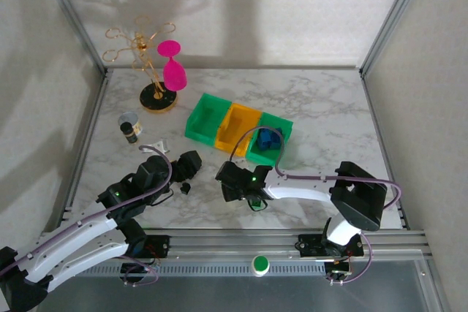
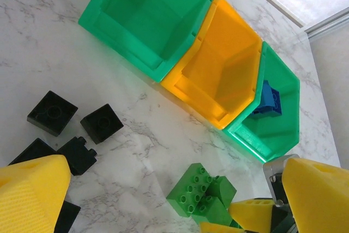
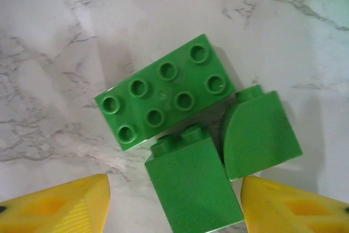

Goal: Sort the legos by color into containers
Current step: Rotate the lego at the bottom-center of the table, then pick up the lego from the bottom-center of the table.

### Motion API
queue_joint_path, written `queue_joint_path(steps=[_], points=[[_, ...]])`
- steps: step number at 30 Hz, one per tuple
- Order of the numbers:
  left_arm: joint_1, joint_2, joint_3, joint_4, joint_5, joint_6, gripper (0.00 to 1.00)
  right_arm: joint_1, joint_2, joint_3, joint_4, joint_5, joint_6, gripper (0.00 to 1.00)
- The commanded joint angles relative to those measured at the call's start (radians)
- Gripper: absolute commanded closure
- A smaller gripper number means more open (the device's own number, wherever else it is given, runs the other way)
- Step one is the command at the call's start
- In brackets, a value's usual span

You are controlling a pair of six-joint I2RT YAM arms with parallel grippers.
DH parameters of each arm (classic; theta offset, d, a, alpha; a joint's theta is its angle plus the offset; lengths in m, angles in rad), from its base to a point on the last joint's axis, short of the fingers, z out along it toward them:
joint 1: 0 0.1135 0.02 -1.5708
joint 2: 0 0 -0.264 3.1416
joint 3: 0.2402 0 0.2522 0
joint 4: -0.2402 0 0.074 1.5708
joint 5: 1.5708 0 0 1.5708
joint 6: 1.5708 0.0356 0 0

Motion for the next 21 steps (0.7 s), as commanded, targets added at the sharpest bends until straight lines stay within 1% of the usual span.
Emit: queue_joint_path(steps=[1, 4, 8, 18, 21], points=[[-0.004, -0.013, -0.006, -0.023, -0.033, -0.015, 0.0, 0.019, 0.028, 0.02, -0.009, -0.022, 0.016, 0.37], [-0.004, -0.013, -0.007, -0.027, -0.037, -0.014, 0.0, 0.017, 0.047, 0.029, -0.049, 0.008, 0.022, 0.38], [-0.004, -0.019, -0.013, -0.028, -0.042, -0.019, 0.0, 0.017, 0.072, 0.047, -0.057, 0.017, 0.01, 0.43], [-0.004, -0.025, -0.014, -0.033, -0.045, -0.016, 0.0, 0.014, 0.086, 0.063, -0.072, 0.041, 0.007, 0.62], [-0.003, -0.026, -0.012, -0.032, -0.045, -0.016, 0.0, 0.013, 0.073, 0.057, -0.072, 0.041, 0.009, 0.65]])
